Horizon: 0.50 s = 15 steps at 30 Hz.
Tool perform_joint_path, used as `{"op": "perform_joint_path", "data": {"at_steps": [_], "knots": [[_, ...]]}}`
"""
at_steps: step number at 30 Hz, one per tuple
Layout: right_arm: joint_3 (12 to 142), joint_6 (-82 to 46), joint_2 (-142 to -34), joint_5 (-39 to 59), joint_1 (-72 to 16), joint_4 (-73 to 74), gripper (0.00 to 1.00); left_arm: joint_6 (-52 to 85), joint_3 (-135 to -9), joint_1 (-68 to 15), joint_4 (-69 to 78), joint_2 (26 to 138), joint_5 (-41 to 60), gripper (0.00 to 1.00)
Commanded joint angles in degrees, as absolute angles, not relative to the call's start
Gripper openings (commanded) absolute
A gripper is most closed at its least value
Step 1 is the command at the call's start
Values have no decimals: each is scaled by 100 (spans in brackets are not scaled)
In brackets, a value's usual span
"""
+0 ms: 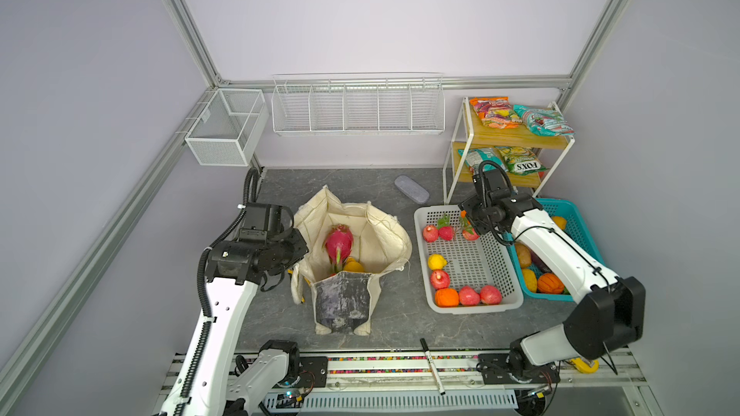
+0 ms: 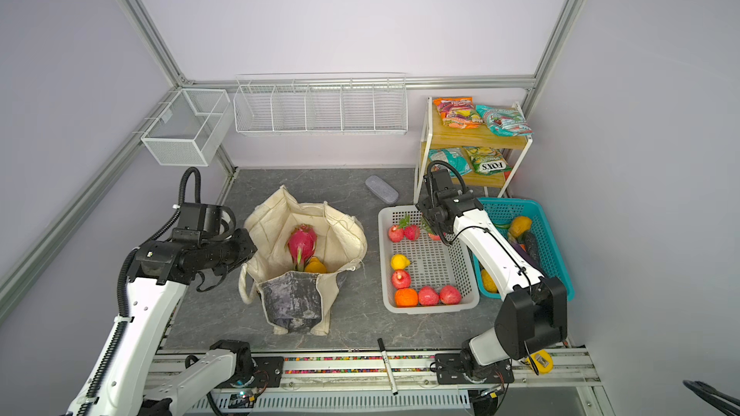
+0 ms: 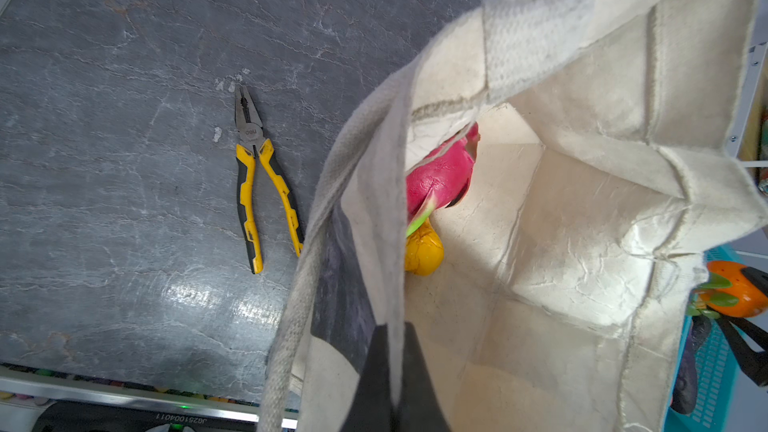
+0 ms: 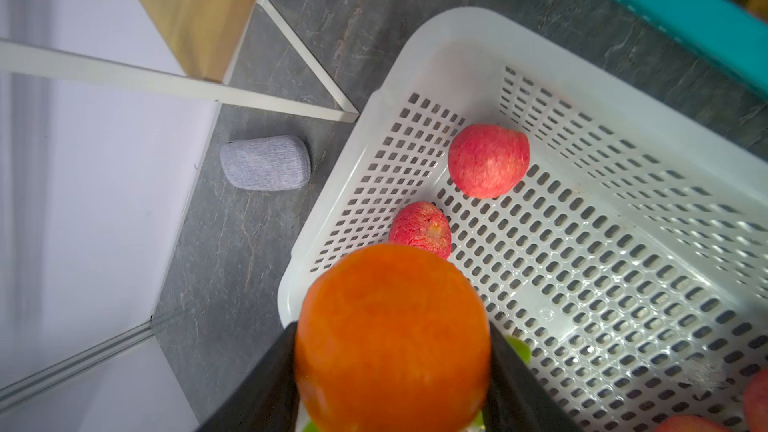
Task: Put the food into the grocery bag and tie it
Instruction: 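Lift the orange with the right gripper and carry it over the bag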
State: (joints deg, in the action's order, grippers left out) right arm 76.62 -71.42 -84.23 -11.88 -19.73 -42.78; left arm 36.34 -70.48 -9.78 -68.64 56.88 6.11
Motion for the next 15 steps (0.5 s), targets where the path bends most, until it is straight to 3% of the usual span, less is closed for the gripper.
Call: {"op": "perform_joint_path", "data": {"at_steps": [1,9,15], "knots": [[7971,-6720,-8158,-1264,-2128,-4615,51,3586,-7040,-1002,-6778,5633,640,0],[9406,-5371,-8355,-828,-3152,-4144,54,3595,-7075,-1002,-6759,5694,668,0],[10794,-4257,-9270,-386,-4355,-3798,54,3602,-7126,-1010,-6776,5738,668,0]]}}
